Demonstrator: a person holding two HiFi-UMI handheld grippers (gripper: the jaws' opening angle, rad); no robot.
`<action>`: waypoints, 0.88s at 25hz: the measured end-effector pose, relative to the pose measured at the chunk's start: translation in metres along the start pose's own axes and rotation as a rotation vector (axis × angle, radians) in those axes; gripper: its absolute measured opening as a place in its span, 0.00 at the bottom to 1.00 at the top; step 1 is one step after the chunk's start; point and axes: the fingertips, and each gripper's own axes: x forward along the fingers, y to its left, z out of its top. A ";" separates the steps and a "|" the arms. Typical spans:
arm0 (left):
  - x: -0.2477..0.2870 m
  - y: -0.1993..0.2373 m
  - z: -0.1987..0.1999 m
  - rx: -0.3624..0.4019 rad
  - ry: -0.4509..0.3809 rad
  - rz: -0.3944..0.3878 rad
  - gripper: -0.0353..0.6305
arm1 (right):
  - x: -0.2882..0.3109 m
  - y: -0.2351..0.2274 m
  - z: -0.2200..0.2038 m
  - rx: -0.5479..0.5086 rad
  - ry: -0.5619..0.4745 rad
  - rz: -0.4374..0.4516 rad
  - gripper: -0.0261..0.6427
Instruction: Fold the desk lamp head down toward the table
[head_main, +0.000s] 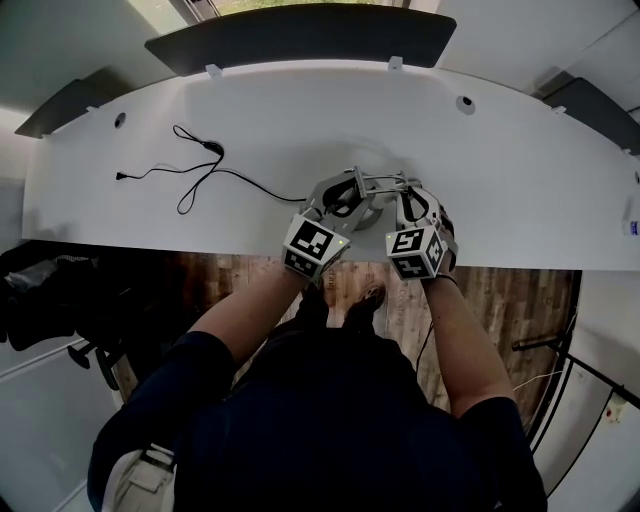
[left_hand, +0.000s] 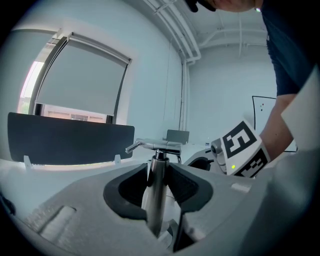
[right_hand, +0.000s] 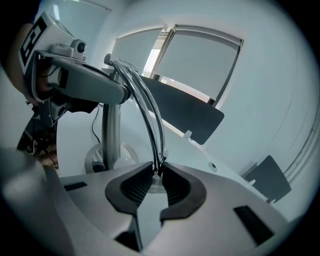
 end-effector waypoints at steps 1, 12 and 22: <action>0.001 0.000 0.000 -0.001 0.003 0.002 0.24 | 0.001 0.001 -0.001 0.008 -0.003 0.003 0.14; -0.008 -0.006 0.006 0.094 0.038 0.004 0.26 | -0.034 -0.001 0.014 0.026 -0.107 -0.015 0.22; -0.077 -0.036 0.029 -0.018 0.011 -0.036 0.26 | -0.124 0.014 0.031 0.286 -0.220 0.064 0.21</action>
